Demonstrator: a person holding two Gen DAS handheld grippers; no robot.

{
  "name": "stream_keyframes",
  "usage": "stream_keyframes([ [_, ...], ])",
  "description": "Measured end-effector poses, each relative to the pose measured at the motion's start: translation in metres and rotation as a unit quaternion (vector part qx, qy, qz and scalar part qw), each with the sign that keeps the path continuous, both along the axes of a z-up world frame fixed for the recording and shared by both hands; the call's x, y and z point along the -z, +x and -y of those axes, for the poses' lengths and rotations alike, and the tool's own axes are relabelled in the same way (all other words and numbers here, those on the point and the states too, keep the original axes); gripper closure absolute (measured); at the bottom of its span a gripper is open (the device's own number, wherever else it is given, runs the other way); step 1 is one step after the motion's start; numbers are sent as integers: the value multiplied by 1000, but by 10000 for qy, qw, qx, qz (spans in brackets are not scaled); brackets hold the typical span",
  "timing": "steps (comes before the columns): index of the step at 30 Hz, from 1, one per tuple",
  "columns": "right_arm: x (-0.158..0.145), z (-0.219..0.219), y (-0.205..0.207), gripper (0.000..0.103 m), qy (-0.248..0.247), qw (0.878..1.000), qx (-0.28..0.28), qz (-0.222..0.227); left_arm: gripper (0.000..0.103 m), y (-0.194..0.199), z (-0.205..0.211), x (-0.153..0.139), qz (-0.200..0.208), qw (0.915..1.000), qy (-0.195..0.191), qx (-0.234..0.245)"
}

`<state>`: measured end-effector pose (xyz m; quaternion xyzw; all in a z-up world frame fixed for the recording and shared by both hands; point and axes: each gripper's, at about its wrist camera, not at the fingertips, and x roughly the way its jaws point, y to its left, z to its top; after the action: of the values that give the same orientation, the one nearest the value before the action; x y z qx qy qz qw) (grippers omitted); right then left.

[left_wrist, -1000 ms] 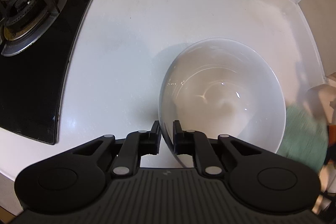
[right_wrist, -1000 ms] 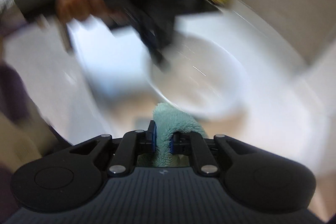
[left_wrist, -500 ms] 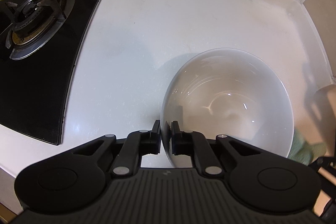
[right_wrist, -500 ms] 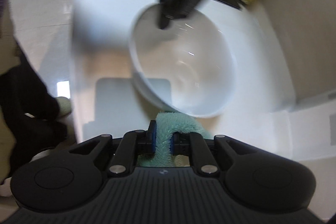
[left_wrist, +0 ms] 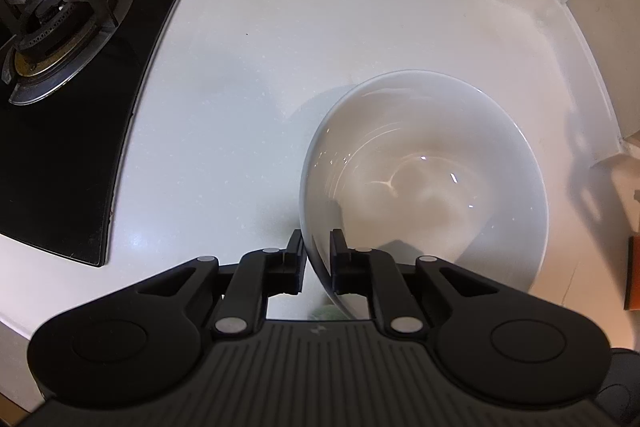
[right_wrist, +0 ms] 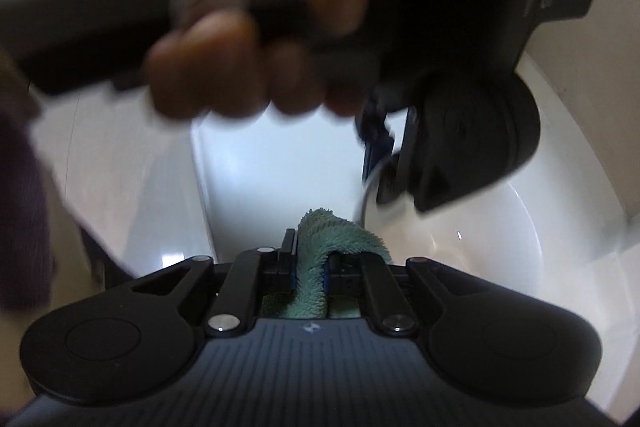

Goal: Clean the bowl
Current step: 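Rub the towel around the bowl's outer wall while the left gripper holds the rim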

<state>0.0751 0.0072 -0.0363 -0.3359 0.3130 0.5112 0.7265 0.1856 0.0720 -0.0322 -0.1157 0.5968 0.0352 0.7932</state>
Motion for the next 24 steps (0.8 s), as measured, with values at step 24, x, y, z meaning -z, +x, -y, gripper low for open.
stream_keyframes([
  [24, 17, 37, 102, 94, -2776, 8931, -2533, 2474, 92, -2, 3, 4, 56, 10000, 50, -35],
])
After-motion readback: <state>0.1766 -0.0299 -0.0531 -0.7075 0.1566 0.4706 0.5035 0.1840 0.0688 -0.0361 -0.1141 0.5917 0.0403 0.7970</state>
